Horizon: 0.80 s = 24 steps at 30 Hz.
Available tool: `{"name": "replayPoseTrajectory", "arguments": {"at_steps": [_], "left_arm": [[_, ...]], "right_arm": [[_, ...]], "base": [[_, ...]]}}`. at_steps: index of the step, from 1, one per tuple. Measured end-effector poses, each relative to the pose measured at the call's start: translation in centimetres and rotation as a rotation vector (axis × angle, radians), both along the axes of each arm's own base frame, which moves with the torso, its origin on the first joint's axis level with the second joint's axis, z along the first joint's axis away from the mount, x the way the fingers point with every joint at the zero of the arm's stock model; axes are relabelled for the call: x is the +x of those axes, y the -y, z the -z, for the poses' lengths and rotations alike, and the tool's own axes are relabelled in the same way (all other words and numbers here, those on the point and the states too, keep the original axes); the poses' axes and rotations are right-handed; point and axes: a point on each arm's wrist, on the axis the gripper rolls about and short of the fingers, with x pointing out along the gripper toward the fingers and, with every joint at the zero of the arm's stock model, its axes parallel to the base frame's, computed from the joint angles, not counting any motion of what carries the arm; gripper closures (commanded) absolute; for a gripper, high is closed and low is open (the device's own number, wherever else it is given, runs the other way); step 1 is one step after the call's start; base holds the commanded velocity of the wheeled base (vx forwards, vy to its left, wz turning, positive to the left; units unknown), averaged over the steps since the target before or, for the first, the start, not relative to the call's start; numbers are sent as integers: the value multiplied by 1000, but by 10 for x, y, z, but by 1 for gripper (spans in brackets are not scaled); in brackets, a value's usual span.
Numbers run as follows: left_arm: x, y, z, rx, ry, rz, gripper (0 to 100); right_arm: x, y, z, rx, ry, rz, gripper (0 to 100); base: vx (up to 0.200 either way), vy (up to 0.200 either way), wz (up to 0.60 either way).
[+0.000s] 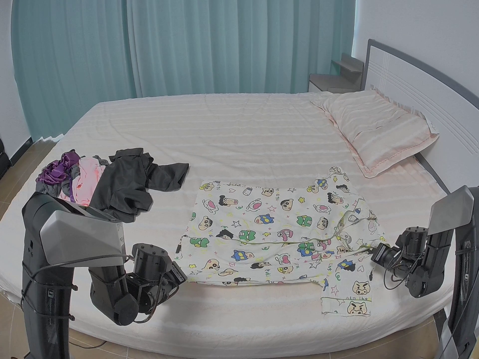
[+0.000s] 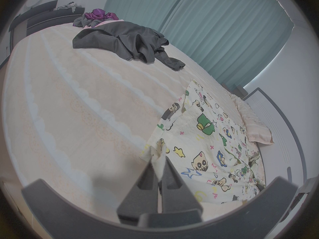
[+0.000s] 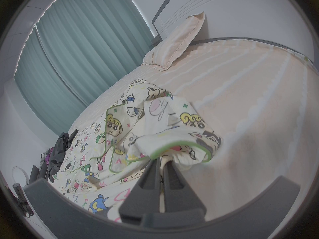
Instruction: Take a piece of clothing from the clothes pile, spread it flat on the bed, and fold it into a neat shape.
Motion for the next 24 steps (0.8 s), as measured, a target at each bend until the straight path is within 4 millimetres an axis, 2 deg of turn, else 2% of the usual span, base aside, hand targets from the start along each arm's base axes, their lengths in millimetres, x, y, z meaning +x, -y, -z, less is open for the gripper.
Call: {"name": "replayPoseTrajectory", "arguments": {"at_steps": [3,4,9,13,20,24], "left_arm": [[-1,1,0,1,-1,4,100],[-1,1,0,1,-1,4,100],[-1,1,1,4,-3,4,100],[-1,1,1,5,-4,6,100],[-1,1,1,1,-4,4,100],[-1,1,1,-2,-5,3,100]], "right_arm": [[9,3,0,-4,-7,5,100],[11,3,-1,-6,-6,5,0],[14,5,-2,-25,-1,-13,0],[9,8,-2,-25,-14,-20,0],[-22,21,-6,-4,-76,-11,0],[-38,31,-14,2,-55,19,0]], "base": [[0,0,0],[0,0,0],[0,0,0],[0,0,0],[0,0,0],[0,0,0]]}}
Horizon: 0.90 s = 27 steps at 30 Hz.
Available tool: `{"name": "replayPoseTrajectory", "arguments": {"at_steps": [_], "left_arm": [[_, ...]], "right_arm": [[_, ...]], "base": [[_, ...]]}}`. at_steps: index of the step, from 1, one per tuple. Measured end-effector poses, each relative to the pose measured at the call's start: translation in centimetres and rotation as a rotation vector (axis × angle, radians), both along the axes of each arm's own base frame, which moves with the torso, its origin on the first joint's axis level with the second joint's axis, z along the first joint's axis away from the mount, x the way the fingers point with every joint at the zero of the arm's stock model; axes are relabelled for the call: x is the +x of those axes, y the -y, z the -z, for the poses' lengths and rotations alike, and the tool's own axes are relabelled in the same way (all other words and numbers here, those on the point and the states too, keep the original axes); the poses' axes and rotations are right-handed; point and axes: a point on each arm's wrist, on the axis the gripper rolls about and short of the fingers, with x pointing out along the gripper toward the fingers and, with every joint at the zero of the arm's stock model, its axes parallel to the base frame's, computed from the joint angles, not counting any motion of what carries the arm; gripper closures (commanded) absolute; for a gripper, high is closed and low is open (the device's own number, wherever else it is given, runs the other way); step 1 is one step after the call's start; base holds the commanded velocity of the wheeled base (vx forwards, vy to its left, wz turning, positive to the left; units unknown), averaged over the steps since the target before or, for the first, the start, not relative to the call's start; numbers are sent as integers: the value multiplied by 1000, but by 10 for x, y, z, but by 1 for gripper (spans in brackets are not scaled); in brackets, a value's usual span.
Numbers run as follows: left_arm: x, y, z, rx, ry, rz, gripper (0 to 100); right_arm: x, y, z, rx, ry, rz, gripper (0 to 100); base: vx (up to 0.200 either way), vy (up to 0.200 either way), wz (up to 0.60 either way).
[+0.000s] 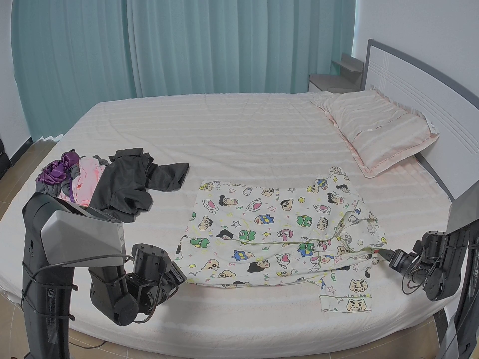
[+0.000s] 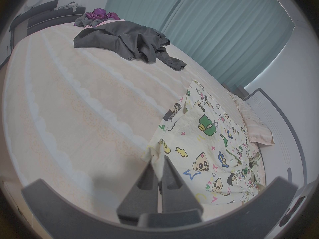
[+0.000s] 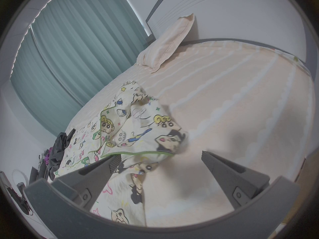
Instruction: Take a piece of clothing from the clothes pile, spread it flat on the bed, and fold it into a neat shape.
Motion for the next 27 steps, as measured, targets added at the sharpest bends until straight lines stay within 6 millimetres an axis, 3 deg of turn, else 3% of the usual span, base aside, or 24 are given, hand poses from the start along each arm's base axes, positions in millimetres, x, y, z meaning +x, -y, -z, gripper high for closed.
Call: {"name": "replayPoseTrajectory", "arguments": {"at_steps": [8,13,27], "left_arm": [[-1,-1,0,-6,-1,-1,100],[-2,-1,0,-9,4,0,100],[-2,-1,0,-10,4,0,100]], "right_arm": [[-32,7,-5,42,-76,8,0],[-51,-9,-8,54,-134,-116,0],[-59,-59,7,16,-233,-336,0]], "base": [[0,0,0],[0,0,0],[0,0,0]]}}
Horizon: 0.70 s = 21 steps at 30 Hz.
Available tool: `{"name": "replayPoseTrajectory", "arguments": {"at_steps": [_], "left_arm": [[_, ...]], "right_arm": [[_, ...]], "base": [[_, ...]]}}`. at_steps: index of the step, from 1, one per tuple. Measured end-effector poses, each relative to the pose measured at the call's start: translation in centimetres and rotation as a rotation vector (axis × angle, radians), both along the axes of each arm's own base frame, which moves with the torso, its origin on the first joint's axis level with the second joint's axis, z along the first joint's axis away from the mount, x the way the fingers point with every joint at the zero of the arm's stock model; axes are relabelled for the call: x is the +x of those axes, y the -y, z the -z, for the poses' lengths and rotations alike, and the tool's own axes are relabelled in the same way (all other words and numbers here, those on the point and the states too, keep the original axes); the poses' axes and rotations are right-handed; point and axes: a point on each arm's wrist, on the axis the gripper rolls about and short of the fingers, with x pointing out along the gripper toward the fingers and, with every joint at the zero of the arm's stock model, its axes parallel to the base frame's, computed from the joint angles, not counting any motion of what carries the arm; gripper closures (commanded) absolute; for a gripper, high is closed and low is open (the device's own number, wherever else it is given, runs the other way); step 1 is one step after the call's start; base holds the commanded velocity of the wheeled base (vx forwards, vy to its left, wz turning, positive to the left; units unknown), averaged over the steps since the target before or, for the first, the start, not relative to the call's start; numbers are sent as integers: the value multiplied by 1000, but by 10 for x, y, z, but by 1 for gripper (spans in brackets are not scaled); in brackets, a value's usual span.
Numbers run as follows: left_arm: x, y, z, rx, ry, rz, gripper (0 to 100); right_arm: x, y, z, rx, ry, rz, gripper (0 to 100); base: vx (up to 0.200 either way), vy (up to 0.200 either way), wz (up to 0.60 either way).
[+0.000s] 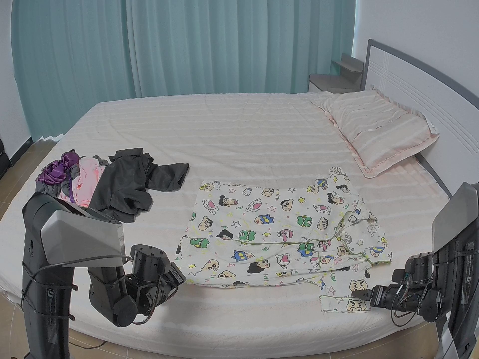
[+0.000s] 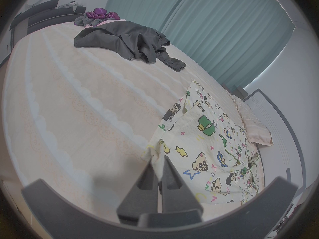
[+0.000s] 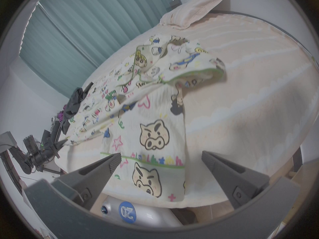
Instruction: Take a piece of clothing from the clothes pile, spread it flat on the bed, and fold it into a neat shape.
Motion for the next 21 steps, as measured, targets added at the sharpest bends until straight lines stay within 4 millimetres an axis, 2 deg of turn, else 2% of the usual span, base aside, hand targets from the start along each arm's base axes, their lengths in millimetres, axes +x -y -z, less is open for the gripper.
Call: {"name": "replayPoseTrajectory", "arguments": {"at_steps": [10,11,21], "left_arm": [[0,0,0,1,0,0,100],[0,0,0,1,0,0,100],[1,0,0,3,13,-4,100]], "right_arm": [[-3,-7,9,-11,-38,-29,0],[-3,-7,9,-10,-38,-29,100],[-3,-6,8,-6,-37,-25,100]], "base": [[0,0,0],[0,0,0],[0,0,0]]}}
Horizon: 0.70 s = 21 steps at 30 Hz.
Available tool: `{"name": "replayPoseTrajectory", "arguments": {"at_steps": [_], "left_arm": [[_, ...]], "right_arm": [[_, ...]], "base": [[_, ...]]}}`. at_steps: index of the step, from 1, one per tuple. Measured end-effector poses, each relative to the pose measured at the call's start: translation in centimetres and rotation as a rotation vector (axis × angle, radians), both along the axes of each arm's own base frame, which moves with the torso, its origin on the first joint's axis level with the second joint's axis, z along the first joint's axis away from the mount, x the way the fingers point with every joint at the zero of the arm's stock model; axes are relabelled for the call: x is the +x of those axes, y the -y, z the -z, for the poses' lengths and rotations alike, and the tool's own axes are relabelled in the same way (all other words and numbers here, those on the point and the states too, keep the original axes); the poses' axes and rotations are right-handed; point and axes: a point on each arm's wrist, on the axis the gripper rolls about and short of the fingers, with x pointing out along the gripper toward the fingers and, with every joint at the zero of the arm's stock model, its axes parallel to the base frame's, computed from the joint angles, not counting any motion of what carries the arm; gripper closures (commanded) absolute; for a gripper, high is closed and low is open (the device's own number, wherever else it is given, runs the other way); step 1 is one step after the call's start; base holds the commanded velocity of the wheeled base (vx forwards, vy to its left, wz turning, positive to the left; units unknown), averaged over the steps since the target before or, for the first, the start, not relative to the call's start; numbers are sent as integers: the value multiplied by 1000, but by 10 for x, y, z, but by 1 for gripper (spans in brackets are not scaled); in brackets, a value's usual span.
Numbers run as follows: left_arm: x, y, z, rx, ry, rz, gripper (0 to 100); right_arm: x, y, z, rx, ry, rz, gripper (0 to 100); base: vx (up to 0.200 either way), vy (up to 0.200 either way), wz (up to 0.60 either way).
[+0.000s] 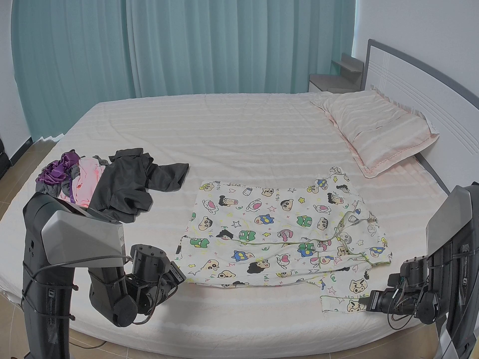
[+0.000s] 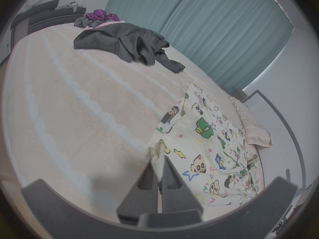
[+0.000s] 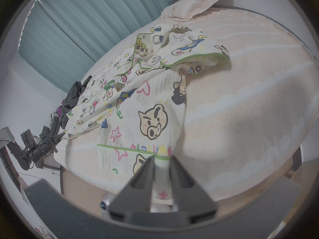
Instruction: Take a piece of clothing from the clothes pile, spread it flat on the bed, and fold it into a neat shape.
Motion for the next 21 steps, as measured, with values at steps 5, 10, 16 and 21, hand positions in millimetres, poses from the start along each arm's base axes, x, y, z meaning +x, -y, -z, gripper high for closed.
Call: {"name": "replayPoseTrajectory", "arguments": {"at_steps": [5,10,16,21], "left_arm": [[0,0,-1,-12,34,1,100],[-4,2,-1,-9,57,0,100],[-10,7,-5,0,132,15,100],[-19,7,-4,57,155,42,100]], "right_arm": [[2,5,-6,7,27,32,100],[2,8,-11,1,30,38,100],[-8,8,-17,-16,-47,17,100],[-18,9,-30,-30,-86,-15,100]], "base": [[0,0,0],[0,0,0],[0,0,0],[0,0,0]]}}
